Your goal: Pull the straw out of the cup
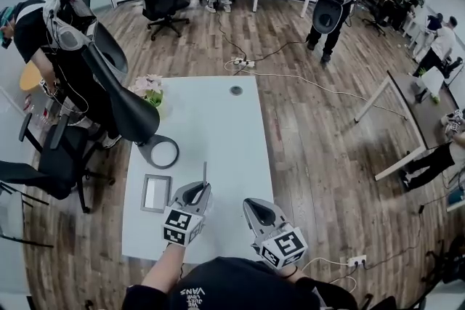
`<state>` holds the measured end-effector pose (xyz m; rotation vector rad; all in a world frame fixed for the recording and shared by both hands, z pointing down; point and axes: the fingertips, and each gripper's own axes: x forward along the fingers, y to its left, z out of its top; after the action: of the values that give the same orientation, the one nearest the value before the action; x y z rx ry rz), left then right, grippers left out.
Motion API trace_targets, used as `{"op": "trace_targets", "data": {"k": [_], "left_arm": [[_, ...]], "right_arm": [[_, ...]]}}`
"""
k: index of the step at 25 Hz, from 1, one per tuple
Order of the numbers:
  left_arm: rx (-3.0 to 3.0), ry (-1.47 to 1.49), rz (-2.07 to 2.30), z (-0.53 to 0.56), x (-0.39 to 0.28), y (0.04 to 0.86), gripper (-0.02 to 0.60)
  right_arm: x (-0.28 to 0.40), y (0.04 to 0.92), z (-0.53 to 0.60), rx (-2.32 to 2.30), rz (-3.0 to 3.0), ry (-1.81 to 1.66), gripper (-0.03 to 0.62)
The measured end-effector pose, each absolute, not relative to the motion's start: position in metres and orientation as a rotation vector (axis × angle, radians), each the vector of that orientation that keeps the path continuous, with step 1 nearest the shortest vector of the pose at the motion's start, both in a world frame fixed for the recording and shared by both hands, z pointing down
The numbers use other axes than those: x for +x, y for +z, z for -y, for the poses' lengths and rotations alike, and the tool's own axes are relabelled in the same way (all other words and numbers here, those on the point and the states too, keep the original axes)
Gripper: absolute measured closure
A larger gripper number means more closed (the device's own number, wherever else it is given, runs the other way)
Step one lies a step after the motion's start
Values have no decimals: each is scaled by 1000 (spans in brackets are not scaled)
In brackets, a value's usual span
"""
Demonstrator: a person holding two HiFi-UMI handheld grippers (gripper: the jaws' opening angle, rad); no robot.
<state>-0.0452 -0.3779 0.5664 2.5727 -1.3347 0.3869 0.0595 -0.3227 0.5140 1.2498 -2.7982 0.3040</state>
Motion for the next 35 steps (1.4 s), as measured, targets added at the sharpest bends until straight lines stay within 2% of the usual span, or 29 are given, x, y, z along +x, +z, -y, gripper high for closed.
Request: {"op": "trace_targets", "data": {"k": [15, 35], "left_arm": [[2688, 221, 1390, 349, -59, 494, 549], [2743, 98, 1428, 308, -83, 462, 549]], "right_arm": [[46, 508, 291, 1237, 2807, 283, 576], [37, 502, 245, 1325, 2777, 268, 576]]}}
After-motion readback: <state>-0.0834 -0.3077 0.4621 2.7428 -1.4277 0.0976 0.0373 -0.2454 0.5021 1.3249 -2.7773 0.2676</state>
